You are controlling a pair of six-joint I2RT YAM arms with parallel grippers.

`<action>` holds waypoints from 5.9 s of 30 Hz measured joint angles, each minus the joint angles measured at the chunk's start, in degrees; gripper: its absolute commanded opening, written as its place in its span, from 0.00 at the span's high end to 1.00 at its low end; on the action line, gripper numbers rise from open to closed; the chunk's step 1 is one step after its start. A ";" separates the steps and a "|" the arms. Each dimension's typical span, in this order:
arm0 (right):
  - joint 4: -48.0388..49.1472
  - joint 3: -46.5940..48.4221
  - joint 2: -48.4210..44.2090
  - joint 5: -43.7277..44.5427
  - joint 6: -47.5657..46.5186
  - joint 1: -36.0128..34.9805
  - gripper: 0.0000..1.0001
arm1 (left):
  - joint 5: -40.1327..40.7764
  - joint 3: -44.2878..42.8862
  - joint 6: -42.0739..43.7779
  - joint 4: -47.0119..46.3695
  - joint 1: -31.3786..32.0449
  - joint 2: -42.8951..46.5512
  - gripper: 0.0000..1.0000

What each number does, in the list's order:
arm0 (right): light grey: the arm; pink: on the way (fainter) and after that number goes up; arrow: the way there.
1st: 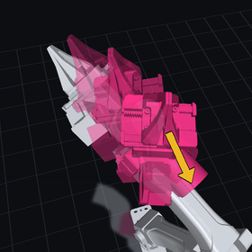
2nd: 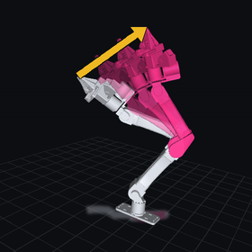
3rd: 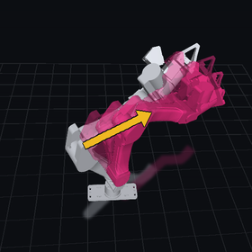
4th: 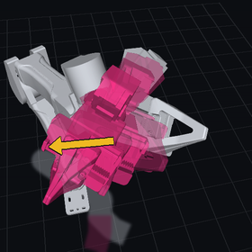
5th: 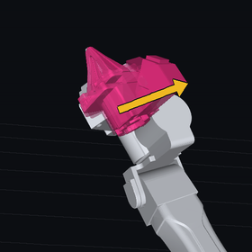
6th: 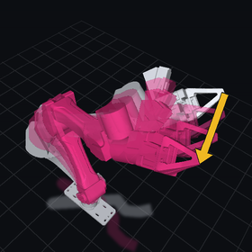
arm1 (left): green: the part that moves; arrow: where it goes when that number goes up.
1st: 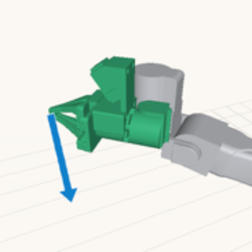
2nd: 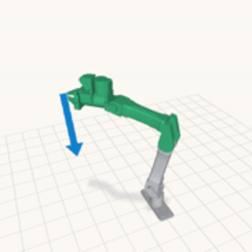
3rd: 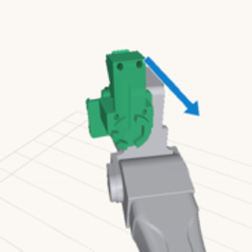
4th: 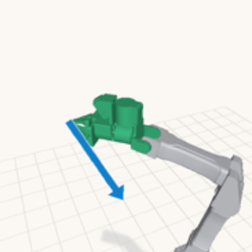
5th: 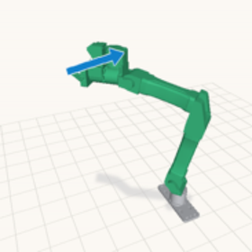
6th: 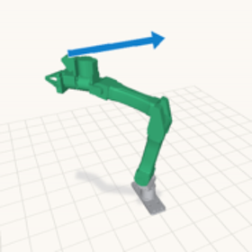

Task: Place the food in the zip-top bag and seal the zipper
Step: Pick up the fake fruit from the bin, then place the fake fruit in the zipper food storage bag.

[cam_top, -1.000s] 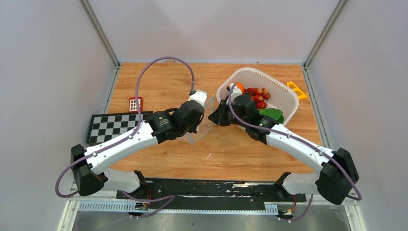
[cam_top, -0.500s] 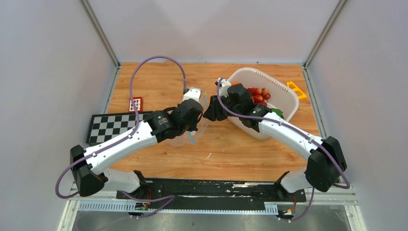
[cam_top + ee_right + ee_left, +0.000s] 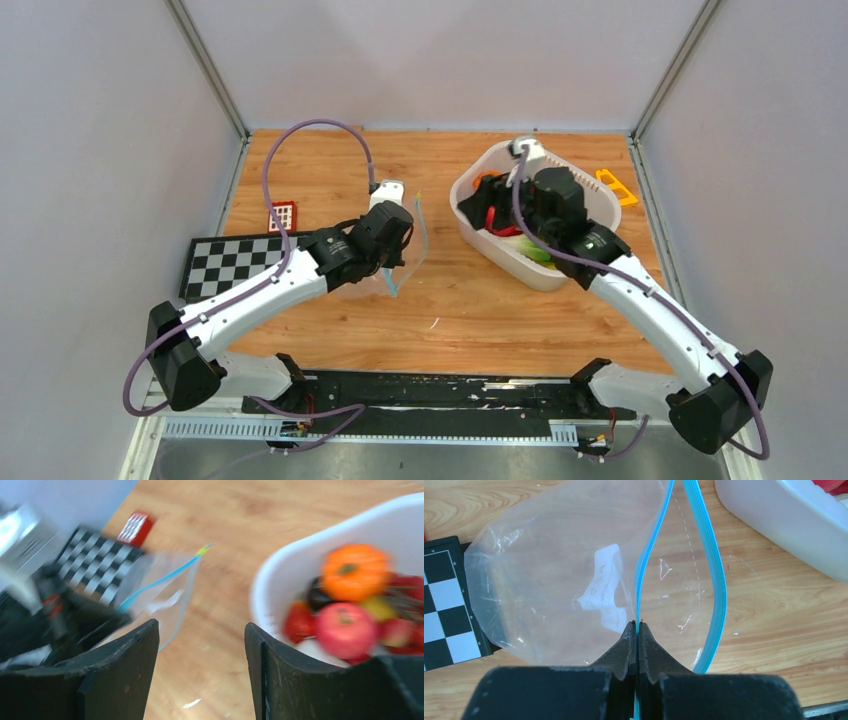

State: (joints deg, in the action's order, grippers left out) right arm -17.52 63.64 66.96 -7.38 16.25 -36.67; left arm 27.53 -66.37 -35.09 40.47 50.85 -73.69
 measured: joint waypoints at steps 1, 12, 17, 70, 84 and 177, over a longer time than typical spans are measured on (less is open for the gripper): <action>0.24 0.02 -0.85 1.90 0.15 1.62 0.37 | -0.33 0.09 0.00 -0.35 0.00 0.00 1.00; 0.39 0.15 11.76 9.86 9.42 26.56 0.37 | -3.06 1.36 0.37 -3.28 0.00 0.02 1.00; -0.85 2.71 19.63 9.94 10.51 28.13 0.38 | -3.76 2.03 0.57 -3.50 0.00 0.13 1.00; -19.91 27.71 47.17 -12.63 -74.38 27.15 0.89 | -9.97 3.02 3.26 -3.80 -0.37 3.04 1.00; -4.50 14.21 32.33 -6.10 -63.69 27.10 1.00 | -10.71 3.02 3.45 -3.45 -0.37 3.04 1.00; 39.98 -35.50 -20.96 -19.85 -20.04 -4.79 1.00 | -19.04 9.38 -10.86 -18.82 -2.99 10.80 1.00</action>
State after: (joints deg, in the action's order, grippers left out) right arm 22.46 28.14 46.00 -27.22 -3.79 -41.45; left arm 8.49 -56.99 -45.95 21.65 47.86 -62.89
